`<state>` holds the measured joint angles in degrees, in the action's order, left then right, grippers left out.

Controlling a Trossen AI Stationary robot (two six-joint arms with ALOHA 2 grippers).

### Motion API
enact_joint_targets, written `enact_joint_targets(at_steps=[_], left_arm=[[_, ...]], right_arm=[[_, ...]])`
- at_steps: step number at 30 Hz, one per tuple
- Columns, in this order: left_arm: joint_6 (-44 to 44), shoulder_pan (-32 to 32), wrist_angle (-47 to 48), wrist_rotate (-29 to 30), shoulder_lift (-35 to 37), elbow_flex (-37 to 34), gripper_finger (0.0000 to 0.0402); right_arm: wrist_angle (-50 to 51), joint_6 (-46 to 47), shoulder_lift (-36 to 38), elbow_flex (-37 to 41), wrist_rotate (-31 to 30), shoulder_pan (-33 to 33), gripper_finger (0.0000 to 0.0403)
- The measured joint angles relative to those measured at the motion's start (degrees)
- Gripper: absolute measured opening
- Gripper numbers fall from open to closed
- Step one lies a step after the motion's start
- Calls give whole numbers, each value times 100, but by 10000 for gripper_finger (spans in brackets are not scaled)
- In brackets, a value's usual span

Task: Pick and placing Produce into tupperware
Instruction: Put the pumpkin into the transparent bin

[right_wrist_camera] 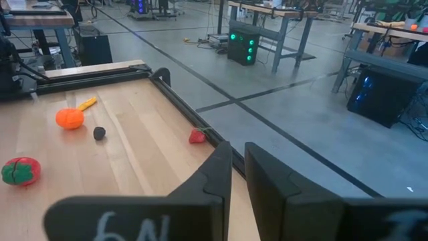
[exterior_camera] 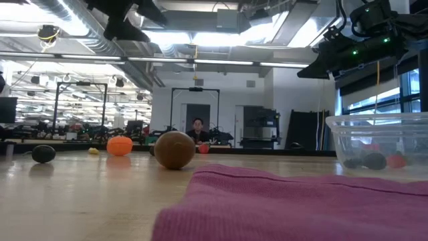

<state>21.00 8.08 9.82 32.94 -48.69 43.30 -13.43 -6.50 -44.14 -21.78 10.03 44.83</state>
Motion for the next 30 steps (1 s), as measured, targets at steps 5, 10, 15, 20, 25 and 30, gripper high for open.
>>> enact_joint_targets(at_steps=[5,10,15,20,25,30], left_arm=[[895,528,1294,-635,-306,494,375],[1452,1124,3165,-1215,-1082,1459,375],[1520,1599,4175,-1808,-1935,2105,375],[1616,1823,4411,-2164,-2508,2165,375],[2062,1827,4931,-2196,-2944,2165,375],[2451,1733,5116,-2278,-3275,2165,375]], right_arm=[[-1,-4,0,0,0,1,46],[1,-4,-7,0,1,-1,46],[9,-2,-28,0,1,1,46],[60,0,-48,0,1,-1,46],[234,28,-48,0,1,-1,46],[263,3,-50,0,1,-1,46]])
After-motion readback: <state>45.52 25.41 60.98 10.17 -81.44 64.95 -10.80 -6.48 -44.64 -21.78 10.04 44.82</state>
